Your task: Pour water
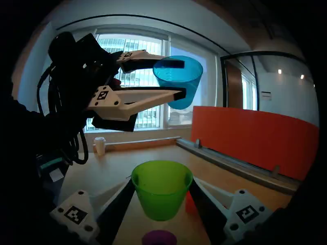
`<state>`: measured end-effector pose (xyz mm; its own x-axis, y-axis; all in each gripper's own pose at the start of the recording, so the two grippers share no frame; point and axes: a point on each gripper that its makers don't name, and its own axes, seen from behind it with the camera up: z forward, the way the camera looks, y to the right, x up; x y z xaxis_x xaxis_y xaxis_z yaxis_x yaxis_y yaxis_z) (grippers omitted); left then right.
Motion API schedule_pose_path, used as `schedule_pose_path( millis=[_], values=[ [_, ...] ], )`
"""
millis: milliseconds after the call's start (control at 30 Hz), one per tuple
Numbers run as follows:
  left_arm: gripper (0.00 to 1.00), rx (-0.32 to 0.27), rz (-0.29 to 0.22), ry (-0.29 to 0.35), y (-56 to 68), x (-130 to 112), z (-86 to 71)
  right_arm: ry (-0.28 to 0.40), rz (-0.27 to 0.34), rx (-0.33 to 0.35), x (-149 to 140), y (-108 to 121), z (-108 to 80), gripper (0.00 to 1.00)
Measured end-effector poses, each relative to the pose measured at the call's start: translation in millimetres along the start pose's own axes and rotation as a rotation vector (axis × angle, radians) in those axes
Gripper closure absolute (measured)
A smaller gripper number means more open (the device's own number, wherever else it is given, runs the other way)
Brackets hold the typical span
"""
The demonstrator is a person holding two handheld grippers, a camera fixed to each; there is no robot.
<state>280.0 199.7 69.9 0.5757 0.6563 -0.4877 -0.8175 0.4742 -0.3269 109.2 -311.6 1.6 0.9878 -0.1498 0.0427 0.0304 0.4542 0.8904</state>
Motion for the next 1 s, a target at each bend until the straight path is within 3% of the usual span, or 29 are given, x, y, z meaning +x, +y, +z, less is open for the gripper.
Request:
schedule_pose_path(
  millis=[367,1000],
  values=[
    [0.13,0.009,0.094,-0.001,1.1,5.5,-1.4,0.005,0.001,-0.002,3.3,0.6,0.8,0.09],
    [0.13,0.022,0.161,0.008,-0.7,11.8,-2.4,0.008,0.003,-0.009,3.8,3.1,-0.5,0.09]
  ],
)
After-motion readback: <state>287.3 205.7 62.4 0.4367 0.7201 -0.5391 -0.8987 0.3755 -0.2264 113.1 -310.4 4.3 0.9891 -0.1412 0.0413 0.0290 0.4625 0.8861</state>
